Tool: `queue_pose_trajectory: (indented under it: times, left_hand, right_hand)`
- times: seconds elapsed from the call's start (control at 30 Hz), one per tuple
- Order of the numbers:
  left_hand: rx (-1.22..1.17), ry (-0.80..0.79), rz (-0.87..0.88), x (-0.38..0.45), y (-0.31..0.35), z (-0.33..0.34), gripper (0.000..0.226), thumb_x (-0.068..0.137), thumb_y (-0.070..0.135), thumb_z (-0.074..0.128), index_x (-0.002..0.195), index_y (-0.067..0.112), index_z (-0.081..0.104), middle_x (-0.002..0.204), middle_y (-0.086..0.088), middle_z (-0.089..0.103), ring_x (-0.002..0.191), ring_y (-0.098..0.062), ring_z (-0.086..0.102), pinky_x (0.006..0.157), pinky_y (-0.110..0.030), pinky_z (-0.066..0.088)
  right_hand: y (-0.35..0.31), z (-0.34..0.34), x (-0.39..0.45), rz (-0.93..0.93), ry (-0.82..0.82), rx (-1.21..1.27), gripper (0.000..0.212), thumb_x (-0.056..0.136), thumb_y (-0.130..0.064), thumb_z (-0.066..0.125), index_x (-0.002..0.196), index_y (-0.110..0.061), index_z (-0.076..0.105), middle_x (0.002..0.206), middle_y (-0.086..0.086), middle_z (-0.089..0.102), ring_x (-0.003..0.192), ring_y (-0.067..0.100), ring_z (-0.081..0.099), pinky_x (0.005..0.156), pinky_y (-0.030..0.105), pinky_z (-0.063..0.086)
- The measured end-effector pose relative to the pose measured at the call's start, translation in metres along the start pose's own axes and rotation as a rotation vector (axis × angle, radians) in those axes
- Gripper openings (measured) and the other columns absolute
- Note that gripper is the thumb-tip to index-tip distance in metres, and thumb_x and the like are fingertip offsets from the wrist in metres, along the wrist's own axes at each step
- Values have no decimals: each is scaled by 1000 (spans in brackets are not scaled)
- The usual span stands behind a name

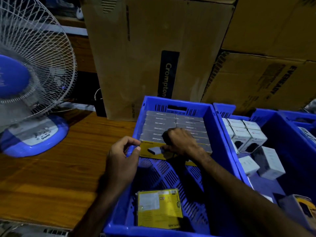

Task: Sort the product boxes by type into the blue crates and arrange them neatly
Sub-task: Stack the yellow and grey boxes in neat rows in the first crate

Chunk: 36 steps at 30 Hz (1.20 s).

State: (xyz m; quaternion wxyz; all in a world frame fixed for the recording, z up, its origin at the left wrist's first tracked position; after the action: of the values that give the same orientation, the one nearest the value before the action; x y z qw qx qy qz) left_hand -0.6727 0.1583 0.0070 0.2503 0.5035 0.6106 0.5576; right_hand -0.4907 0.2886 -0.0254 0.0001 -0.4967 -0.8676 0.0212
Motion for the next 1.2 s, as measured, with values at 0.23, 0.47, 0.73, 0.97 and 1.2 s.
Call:
queue_pose_trajectory:
  times: [0.23, 0.47, 0.73, 0.97, 1.2]
  left_hand:
    - [1, -18, -10, 1, 0, 2, 28, 88, -5, 71, 81, 22, 70, 86, 7, 74, 85, -1, 68, 72, -8, 48]
    - [-25, -44, -90, -2, 1, 2, 14, 91, 4, 72, 84, 17, 71, 87, 3, 73, 83, -6, 68, 76, -26, 54]
    - [-113, -65, -73, 2, 2, 2, 10, 75, 18, 63, 82, 13, 69, 79, 5, 69, 73, 3, 63, 73, -13, 47]
    - [-25, -67, -71, 5, -8, 6, 14, 73, 31, 64, 79, 20, 69, 80, 7, 72, 80, -12, 68, 77, -32, 54]
    - [117, -98, -31, 2, -8, 14, 15, 78, 34, 64, 85, 22, 70, 92, 6, 74, 101, -24, 68, 92, -46, 55]
  right_hand:
    - [-5, 8, -9, 36, 26, 18, 52, 87, -44, 74, 124, -19, 47, 118, 15, 68, 106, 41, 64, 84, 42, 47]
    - [-19, 2, -24, -69, 111, 0, 42, 91, -41, 66, 124, -23, 49, 119, 7, 67, 106, 33, 64, 91, 43, 41]
    - [-68, 27, -83, -302, -116, 94, 60, 88, -39, 69, 142, -21, 50, 129, 8, 58, 118, 34, 60, 88, 45, 50]
    - [-72, 124, -127, -168, -633, 72, 91, 87, -40, 77, 159, -15, 28, 150, 15, 40, 134, 40, 49, 105, 46, 48]
    - [-59, 125, -130, -144, -603, 242, 57, 77, -38, 81, 112, -26, 38, 109, 5, 54, 103, 33, 59, 85, 48, 53]
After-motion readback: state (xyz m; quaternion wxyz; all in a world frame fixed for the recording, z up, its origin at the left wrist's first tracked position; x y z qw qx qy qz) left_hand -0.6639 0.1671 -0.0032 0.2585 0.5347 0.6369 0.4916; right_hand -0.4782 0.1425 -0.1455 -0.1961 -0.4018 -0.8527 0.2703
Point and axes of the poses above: each hand's wrist, its own x-axis towards the middle knuckle, its own z-axis out of the palm, y = z × x, the point moved 10 cm from there along x, towards the middle knuckle
